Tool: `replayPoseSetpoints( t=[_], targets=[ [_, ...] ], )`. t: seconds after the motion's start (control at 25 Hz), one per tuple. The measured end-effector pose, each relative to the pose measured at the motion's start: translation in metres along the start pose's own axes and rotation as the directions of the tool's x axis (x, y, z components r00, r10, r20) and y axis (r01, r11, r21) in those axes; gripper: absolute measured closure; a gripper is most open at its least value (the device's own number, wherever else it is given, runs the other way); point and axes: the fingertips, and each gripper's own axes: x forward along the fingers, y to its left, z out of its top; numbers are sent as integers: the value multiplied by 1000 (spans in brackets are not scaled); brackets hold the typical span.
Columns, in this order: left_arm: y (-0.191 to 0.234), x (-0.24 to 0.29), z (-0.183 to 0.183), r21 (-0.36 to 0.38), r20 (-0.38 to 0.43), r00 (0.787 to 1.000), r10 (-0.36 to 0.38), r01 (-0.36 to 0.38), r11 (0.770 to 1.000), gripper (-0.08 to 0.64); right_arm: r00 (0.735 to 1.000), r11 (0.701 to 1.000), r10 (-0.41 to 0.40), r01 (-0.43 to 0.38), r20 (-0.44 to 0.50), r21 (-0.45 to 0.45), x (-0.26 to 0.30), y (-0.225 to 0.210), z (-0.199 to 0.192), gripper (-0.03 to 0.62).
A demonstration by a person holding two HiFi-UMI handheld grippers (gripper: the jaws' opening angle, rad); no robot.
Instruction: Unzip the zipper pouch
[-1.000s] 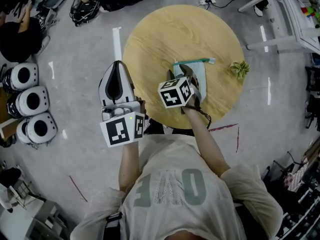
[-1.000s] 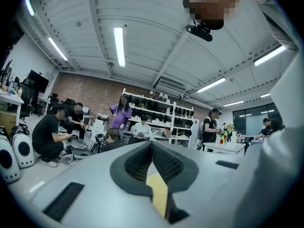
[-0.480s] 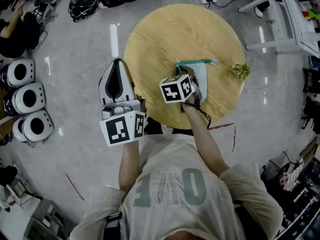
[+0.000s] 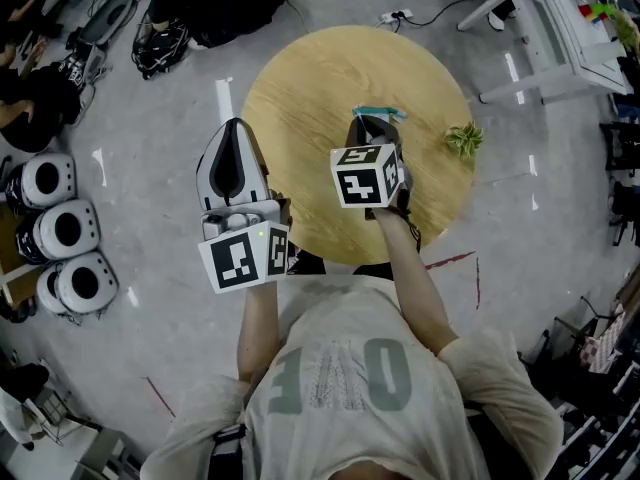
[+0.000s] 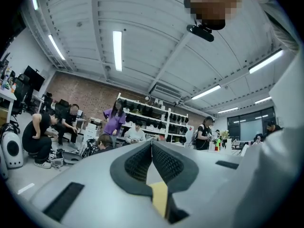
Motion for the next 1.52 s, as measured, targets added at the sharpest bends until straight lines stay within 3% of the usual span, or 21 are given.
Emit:
replayPoseSetpoints(
  t=[0.16,0.36,0.44,0.64,0.92,1.04,1.2,1.28,1.36,1.44,1.52],
  targets=[
    [-23,4,25,15,47,998,-38,37,999,532,987,999,10,-17,162,41,-35,-22,43,557],
    [-67,3,52,34,64,992,-112,110,993,532,944,988,63,-104,325,110,-90,-54,73,557],
    [-82,0,59,37,67,988,-141,139,990,532,909,985,69,-128,411,118,-115,-64,81,557],
    [-121,-1,73,44,91,974,-207,204,978,532,791,975,56,-174,609,137,-177,-96,92,558],
    [-168,-4,70,42,93,959,-269,266,963,532,676,970,18,-192,736,153,-237,-131,71,558],
    [-187,-5,73,41,101,952,-289,286,957,532,652,971,16,-190,758,143,-253,-142,61,558],
    [-203,-6,79,37,111,939,-326,324,945,532,640,974,27,-190,768,124,-263,-147,54,558],
    [-215,-3,81,32,101,910,-402,401,915,532,634,976,43,-192,772,104,-265,-147,54,558],
    [-229,5,80,-29,84,852,-518,521,853,531,625,979,69,-193,778,68,-267,-145,57,558],
    [-236,14,82,-157,81,781,-619,623,766,525,611,982,101,-189,785,21,-269,-140,60,558],
    [-243,17,87,-252,90,696,-713,708,659,463,582,983,132,-179,802,-32,-275,-134,65,558]
  ],
)
